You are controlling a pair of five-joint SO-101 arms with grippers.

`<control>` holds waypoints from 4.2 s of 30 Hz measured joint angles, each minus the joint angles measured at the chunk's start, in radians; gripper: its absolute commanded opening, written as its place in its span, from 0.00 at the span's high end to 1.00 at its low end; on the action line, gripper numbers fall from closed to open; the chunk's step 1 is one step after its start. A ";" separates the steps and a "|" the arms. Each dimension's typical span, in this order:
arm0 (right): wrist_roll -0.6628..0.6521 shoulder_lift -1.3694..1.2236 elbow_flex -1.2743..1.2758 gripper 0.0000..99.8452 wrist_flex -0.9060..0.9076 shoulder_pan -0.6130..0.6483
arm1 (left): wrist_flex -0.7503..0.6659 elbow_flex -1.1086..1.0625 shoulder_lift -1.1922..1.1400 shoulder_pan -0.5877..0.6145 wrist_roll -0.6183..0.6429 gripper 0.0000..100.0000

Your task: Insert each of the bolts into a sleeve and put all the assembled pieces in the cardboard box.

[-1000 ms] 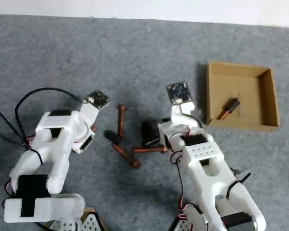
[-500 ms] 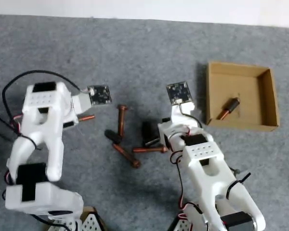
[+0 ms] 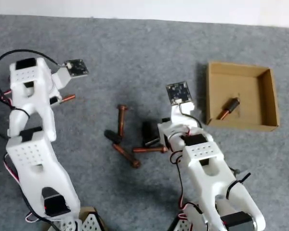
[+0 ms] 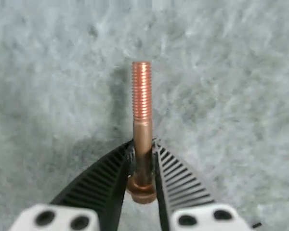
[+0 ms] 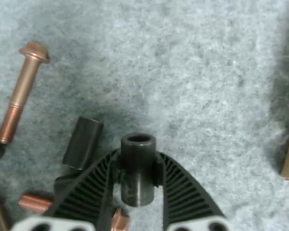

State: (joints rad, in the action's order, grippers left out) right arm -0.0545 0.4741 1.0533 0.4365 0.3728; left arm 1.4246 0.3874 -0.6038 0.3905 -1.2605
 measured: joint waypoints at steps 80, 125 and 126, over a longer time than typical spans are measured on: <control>0.000 0.000 0.000 0.99 0.000 0.000 | 0.198 0.155 -0.080 -0.023 2.380 0.82; 0.000 0.000 0.000 0.99 0.000 0.000 | 0.041 0.256 -0.250 -0.028 2.378 1.00; 0.000 0.000 0.000 0.99 0.000 0.000 | 0.044 0.272 -0.247 -0.028 2.338 1.00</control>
State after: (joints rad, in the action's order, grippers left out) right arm -0.0545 0.4741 1.0533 0.4365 0.3728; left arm 1.4691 0.6590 -0.8508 0.3629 1.0779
